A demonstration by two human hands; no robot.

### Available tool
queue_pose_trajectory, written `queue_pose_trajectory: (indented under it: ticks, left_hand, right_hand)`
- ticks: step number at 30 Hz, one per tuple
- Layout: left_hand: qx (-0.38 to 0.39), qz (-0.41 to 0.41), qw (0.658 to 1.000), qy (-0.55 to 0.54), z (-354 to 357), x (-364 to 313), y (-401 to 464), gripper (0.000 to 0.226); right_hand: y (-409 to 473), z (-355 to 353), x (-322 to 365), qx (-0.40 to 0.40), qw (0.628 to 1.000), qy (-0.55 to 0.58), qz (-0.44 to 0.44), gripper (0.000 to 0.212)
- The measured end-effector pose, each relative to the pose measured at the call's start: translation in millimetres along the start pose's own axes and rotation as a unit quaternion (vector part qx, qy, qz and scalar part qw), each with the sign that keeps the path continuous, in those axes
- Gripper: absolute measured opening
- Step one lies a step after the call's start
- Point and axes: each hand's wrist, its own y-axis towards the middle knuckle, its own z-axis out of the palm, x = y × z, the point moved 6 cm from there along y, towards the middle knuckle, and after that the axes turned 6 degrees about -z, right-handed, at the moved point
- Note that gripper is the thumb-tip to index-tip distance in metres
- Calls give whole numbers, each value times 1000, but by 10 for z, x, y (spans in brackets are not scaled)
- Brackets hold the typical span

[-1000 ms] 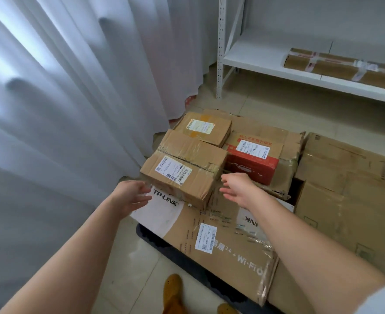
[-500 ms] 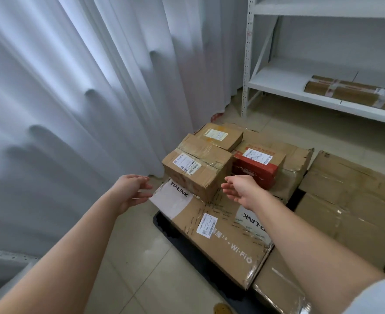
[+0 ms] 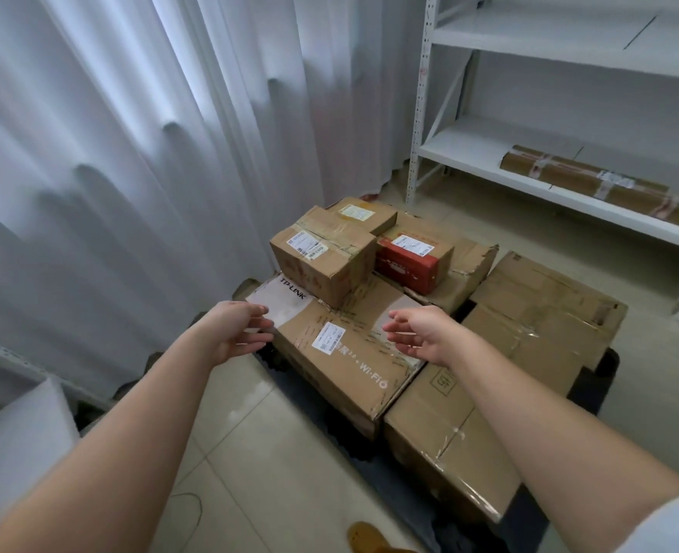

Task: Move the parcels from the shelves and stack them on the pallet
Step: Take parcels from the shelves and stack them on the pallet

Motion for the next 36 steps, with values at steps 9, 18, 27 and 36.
queue_pose_trajectory:
  ticks: [9,18,27,36]
  left_hand:
    - [47,27,998,34,969,-178,-553,21]
    - [102,82,987,94,2756,-519,-1352,20]
    - [196,111,960,168,5851,-385,-2605,24]
    - [334,245,838,355,8434,-756,-4201,21]
  right_hand:
    - [-602,-1306,-139,-104,994,38,-19,19]
    - [-1237,-2958,-259,-138,985,91,-49,14]
    - [-2013,-5909,-817,-228,961,145,-55,17]
    - [-2988,-8306,-1069,-346,905,227,-104,13]
